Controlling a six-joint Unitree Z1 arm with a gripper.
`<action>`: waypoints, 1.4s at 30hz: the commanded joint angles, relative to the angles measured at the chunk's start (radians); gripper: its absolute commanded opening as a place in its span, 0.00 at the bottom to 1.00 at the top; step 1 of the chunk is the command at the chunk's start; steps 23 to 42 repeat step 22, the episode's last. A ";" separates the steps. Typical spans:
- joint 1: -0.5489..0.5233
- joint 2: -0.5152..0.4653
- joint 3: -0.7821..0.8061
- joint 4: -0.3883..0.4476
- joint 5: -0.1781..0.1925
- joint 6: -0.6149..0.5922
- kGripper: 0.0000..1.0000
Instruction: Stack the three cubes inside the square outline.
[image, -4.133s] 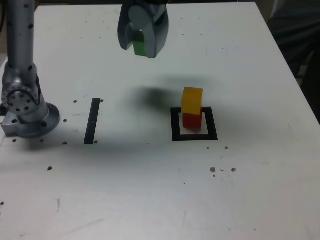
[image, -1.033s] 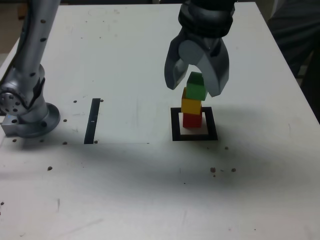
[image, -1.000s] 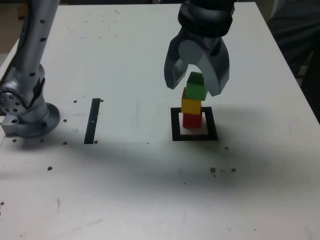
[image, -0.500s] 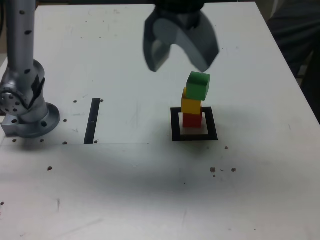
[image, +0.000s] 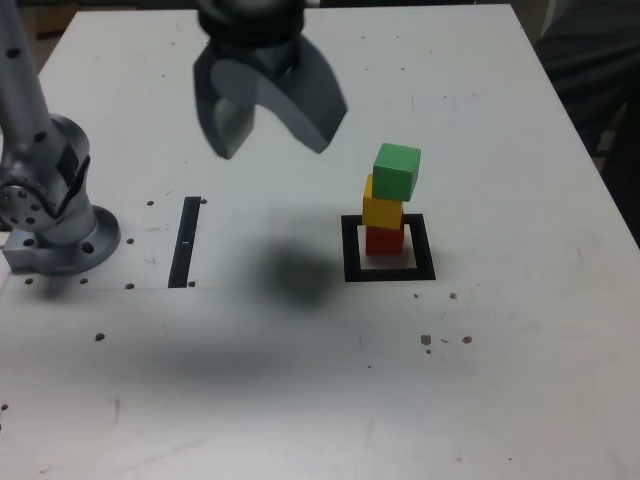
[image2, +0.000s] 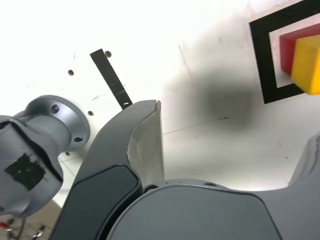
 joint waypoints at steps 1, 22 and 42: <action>0.002 -0.034 0.057 -0.026 -0.007 -0.013 1.00; 0.087 -0.168 0.532 -0.356 -0.076 -0.040 1.00; 0.087 -0.168 0.532 -0.356 -0.076 -0.040 1.00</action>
